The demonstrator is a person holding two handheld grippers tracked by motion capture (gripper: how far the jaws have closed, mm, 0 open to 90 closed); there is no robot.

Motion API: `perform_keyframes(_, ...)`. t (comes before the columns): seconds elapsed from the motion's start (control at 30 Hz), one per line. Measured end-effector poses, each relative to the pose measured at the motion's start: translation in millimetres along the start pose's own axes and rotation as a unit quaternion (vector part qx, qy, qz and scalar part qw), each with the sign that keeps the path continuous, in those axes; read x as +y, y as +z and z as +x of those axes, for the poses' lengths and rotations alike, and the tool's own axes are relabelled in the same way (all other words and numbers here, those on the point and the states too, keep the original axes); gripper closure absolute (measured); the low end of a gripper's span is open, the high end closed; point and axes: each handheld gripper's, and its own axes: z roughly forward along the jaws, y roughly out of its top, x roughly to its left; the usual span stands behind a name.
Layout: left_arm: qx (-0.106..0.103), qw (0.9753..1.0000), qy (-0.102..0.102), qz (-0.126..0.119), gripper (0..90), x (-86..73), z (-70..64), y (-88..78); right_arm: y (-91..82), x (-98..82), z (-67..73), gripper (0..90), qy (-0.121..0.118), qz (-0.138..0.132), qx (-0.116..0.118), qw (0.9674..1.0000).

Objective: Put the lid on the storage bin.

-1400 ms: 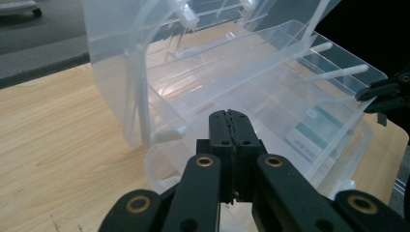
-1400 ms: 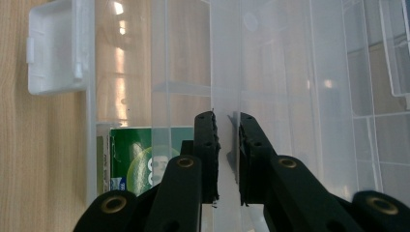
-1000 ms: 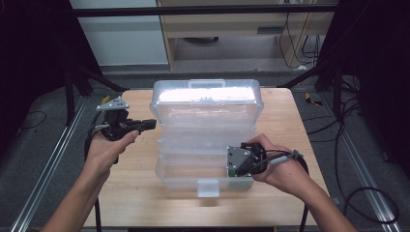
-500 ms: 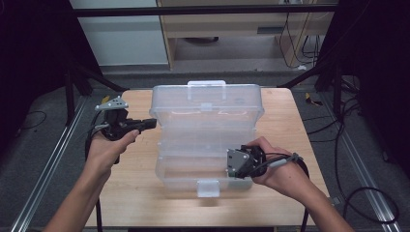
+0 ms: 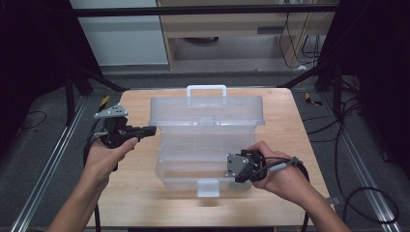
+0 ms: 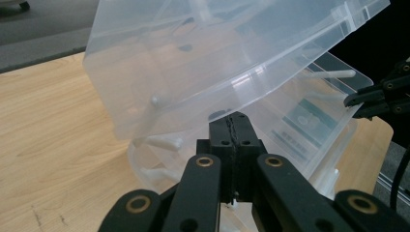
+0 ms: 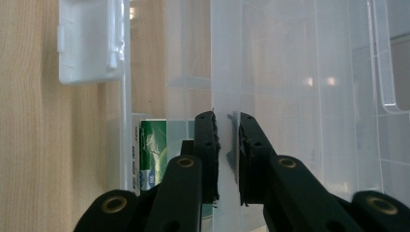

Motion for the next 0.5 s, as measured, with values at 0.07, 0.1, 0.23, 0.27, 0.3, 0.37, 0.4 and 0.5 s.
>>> perform_keyframes(0.07,-0.002,1.0,0.001,0.003,90.0,-4.1,-1.9,-0.8,0.2,-0.1,1.4,80.7,0.003,0.001,0.001,1.0)
perform_keyframes(0.1,-0.002,1.0,0.001,0.003,90.0,-4.1,-1.9,-0.8,0.2,-0.1,1.4,80.7,0.003,0.001,0.001,1.0)
perform_keyframes(0.23,-0.003,1.0,0.003,0.007,90.0,-10.3,-4.0,-2.1,1.2,-0.2,3.4,80.7,0.001,0.0,0.004,1.0)
perform_keyframes(0.27,-0.005,1.0,0.003,0.006,90.0,-12.3,-4.5,-2.5,1.4,-0.3,3.9,80.6,0.001,0.0,0.005,1.0)
perform_keyframes(0.3,-0.005,1.0,0.002,0.006,90.0,-13.4,-4.8,-2.6,1.4,-0.5,5.0,80.6,0.002,0.0,0.004,1.0)
perform_keyframes(0.37,-0.007,1.0,0.003,0.006,90.0,-15.5,-5.5,-2.3,2.1,-1.0,5.8,80.6,0.002,-0.001,0.006,1.0)
perform_keyframes(0.4,-0.006,1.0,0.003,0.006,90.0,-16.3,-6.0,-2.3,2.2,-1.2,6.7,80.5,0.005,-0.001,0.007,1.0)
perform_keyframes(0.5,-0.004,0.9999,0.008,0.006,90.0,-19.9,-7.8,-2.9,3.3,-2.3,9.2,78.7,0.012,-0.004,0.006,0.9999)
